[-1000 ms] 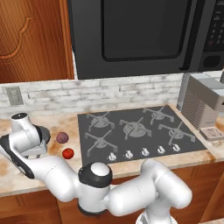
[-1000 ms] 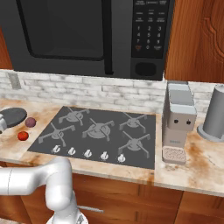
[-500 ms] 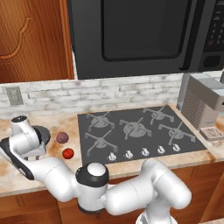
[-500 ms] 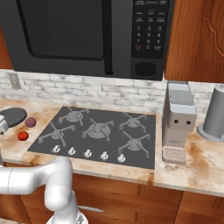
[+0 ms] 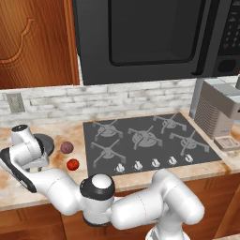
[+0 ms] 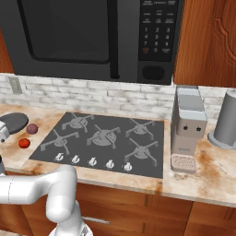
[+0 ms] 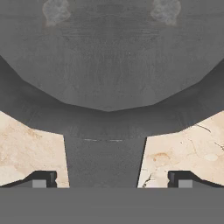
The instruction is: Place the pan on the front left burner on the stove. Then place the tomato and the onion in the pan and turn on the front left burner.
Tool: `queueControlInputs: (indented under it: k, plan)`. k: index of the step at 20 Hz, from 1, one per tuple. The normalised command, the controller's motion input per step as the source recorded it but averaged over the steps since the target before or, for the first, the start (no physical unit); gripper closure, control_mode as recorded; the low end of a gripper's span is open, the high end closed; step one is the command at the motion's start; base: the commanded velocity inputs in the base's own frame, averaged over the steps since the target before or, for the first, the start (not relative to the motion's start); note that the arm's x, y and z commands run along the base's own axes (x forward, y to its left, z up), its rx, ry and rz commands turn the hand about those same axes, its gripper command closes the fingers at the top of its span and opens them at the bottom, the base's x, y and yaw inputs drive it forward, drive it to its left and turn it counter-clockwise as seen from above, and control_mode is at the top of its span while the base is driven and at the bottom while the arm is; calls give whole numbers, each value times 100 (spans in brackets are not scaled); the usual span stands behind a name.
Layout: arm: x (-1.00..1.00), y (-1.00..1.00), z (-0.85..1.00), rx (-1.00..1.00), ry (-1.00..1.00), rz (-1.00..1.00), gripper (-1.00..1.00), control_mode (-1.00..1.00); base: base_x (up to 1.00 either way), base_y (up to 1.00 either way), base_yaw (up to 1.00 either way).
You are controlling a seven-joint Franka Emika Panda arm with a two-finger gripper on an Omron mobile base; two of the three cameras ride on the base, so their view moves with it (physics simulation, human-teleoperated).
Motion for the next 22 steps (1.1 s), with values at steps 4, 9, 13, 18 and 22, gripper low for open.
queueControlInputs:
  k: [4,9,13,18,22]
  plan:
    - [10,6,-30,0,0,0,-100,-100,0,0,0]
    - [0,0,-35,2,0,0,100,-100,0,0,0]
    - [-13,-13,-33,11,0,0,100,-100,0,0,0]
    - [-22,-48,-30,19,-3,0,100,-100,0,0,0]
    - [-11,-28,-23,14,-4,0,100,-100,0,0,0]
